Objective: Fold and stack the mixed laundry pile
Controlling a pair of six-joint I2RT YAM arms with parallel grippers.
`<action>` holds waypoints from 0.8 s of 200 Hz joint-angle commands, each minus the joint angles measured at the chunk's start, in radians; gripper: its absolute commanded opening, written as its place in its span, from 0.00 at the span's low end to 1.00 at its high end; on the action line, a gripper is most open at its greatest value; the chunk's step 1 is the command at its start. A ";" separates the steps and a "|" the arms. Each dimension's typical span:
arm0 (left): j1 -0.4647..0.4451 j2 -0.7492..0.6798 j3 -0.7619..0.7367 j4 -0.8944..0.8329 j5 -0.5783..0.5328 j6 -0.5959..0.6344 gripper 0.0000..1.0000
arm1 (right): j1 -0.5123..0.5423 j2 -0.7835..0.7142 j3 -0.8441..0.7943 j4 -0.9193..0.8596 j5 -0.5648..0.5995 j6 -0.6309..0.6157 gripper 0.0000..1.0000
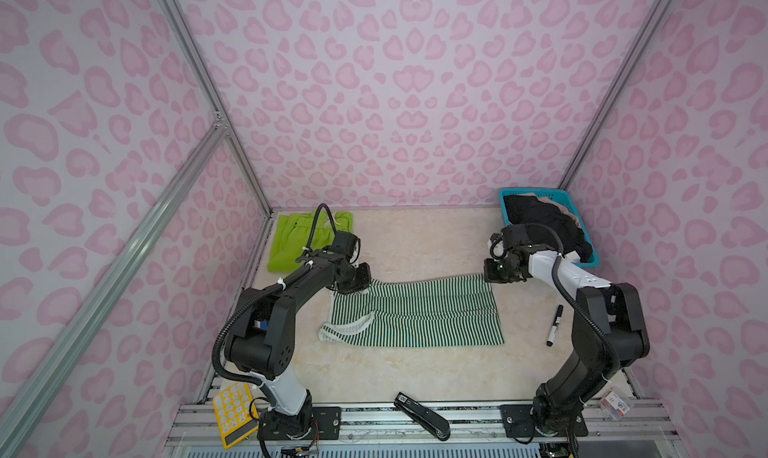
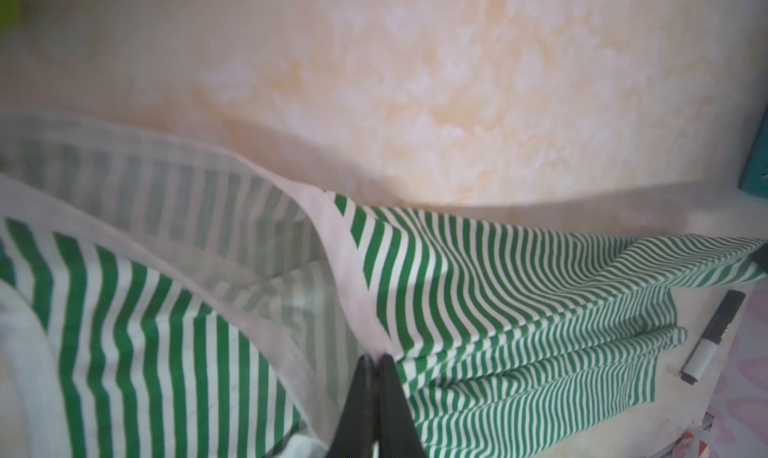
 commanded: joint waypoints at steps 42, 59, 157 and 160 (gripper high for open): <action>0.027 0.075 0.168 -0.015 -0.059 -0.018 0.02 | -0.018 0.126 0.212 -0.032 0.014 -0.056 0.03; 0.024 0.044 0.128 -0.015 -0.017 -0.012 0.02 | -0.020 0.110 0.185 -0.031 0.010 -0.076 0.04; -0.028 -0.089 -0.186 -0.008 0.016 -0.034 0.02 | -0.018 -0.044 -0.129 0.034 0.005 -0.049 0.11; -0.030 -0.089 -0.191 -0.006 0.017 -0.036 0.02 | -0.019 -0.043 -0.131 0.032 0.005 -0.047 0.11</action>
